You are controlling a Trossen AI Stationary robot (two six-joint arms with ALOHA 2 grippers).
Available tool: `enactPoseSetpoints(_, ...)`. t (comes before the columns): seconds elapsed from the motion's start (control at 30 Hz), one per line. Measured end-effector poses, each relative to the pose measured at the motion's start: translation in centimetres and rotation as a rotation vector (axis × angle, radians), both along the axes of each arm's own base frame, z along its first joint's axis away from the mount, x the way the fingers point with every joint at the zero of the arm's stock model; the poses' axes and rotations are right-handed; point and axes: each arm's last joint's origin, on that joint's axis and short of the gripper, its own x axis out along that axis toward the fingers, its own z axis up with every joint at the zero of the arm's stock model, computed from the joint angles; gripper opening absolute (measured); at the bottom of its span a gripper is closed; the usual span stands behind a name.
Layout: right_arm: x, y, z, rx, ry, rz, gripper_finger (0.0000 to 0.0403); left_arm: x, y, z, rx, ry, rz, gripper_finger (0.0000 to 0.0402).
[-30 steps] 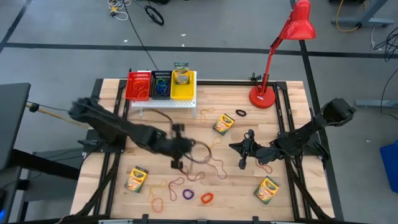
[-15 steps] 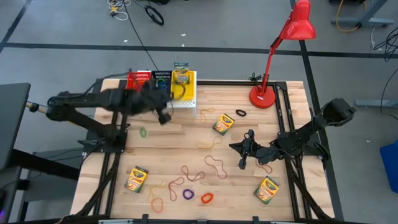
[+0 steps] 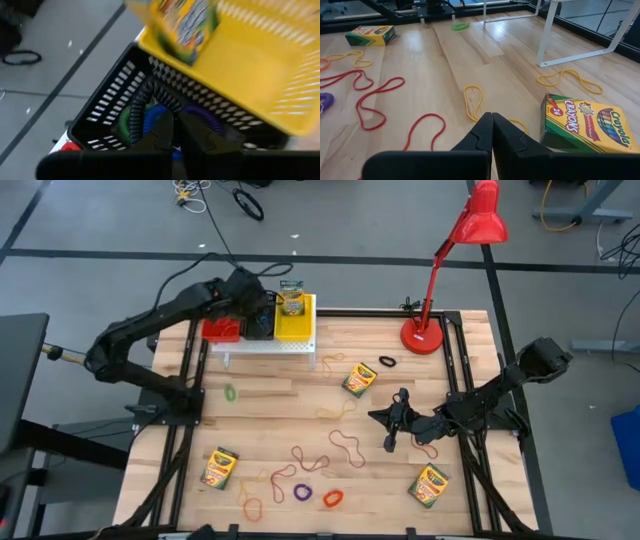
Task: Pick & Place Office Desk Supplies
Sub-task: Put the black spring keychain into the black bin on the shelf, then put the crayon box into the yellow bin on the shelf
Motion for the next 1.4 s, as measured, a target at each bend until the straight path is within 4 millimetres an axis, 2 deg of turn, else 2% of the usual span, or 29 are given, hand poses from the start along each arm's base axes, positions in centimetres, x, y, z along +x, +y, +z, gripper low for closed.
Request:
enactPoseSetpoints(0.23, 0.0, 0.0, 0.0, 0.0, 0.0, 0.0, 0.0007, 0.4, 2.2, -2.0, -0.029, 0.09, 0.022, 0.0069)
enactPoseSetpoints(0.47, 0.0, 0.0, 0.0, 0.0, 0.0, 0.0, 0.0007, 0.3, 1.5, -1.3, 0.035, 0.111, 0.045, 0.0124)
enactPoseSetpoints(0.63, 0.0, 0.0, 0.0, 0.005, -0.002, -0.002, 0.0007, 0.2, -1.2, 0.3, 0.03, 0.037, -0.055, 0.013)
enactPoseSetpoints(0.73, 0.0, 0.0, 0.0, 0.006, -0.002, -0.002, 0.0007, 0.7, -4.3, 1.0, -0.011, -0.04, -0.22, 0.0116)
enactPoseSetpoints(0.8, 0.0, 0.0, 0.0, 0.006, -0.002, -0.002, 0.0007, 1.6, -6.9, 0.5, -0.004, -0.08, -0.359, 0.0102)
enactPoseSetpoints(0.93, 0.0, 0.0, 0.0, 0.006, -0.002, -0.003, 0.0007, 3.6, -11.5, -2.3, 0.007, -0.23, -0.557, 0.0075)
enactPoseSetpoints(1.13, 0.0, 0.0, 0.0, 0.006, -0.003, -0.004, 0.0007, 5.5, -17.4, -8.1, 0.004, -0.619, -0.812, 0.0043)
enactPoseSetpoints(1.23, 0.0, 0.0, 0.1, 0.011, -0.012, -0.004, 0.0007, 5.2, -19.1, -10.6, 0.005, -0.812, -0.849, 0.0034)
enactPoseSetpoints(1.4, 0.1, 0.0, 0.2, 0.039, -0.031, -0.015, 0.0007, 4.4, -19.7, -14.2, 0.051, -0.919, -0.815, 0.0028)
